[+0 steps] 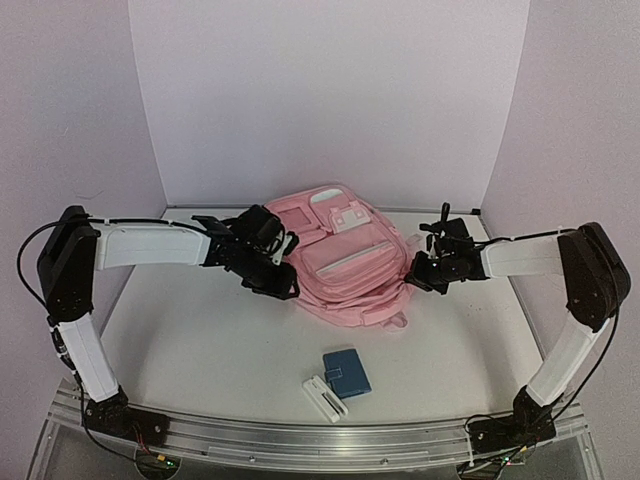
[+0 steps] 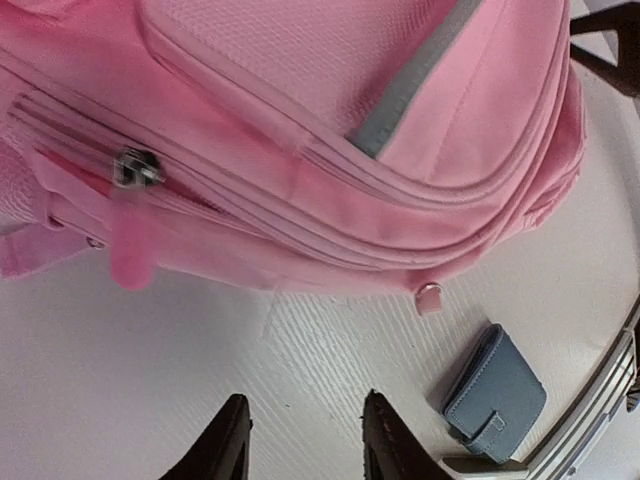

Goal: Pack the student bag
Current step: Zip the student bag at the center of the board.

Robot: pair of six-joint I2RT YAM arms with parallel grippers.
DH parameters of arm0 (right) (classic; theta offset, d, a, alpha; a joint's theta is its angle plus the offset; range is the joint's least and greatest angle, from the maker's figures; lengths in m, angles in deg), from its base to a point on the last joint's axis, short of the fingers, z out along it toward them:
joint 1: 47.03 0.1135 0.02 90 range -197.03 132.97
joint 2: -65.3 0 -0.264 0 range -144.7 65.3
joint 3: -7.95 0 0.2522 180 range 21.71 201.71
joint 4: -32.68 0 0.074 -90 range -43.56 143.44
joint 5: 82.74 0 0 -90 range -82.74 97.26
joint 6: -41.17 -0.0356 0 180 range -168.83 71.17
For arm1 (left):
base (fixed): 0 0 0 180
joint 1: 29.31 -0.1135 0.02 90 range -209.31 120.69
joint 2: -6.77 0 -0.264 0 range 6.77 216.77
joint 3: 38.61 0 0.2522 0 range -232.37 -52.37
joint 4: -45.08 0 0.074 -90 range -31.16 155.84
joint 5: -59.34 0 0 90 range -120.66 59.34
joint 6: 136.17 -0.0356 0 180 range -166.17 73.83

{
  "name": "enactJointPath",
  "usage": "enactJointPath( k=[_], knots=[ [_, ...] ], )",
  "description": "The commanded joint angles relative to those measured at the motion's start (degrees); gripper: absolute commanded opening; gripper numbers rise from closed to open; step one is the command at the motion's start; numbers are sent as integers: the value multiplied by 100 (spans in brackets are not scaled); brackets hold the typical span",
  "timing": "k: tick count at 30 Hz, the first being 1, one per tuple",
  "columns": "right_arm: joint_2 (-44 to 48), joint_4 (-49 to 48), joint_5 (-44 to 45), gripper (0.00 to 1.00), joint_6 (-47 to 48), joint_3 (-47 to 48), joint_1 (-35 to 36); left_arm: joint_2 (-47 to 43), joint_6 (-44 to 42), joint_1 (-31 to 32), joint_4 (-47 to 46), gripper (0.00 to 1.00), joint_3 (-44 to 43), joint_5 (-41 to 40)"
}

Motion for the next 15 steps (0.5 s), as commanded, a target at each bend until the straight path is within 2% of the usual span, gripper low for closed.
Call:
enactJointPath(
  k=[1,5,15],
  knots=[
    [195,-326,149,0,-61,-78,17,-571,207,-750,-870,48,301,802],
    [186,-330,118,0,-73,-98,18,-308,109,-1064,-930,52,161,1035],
    [164,-326,63,0,-52,-96,16,351,86,-1226,-1204,49,-214,1942]
  ],
)
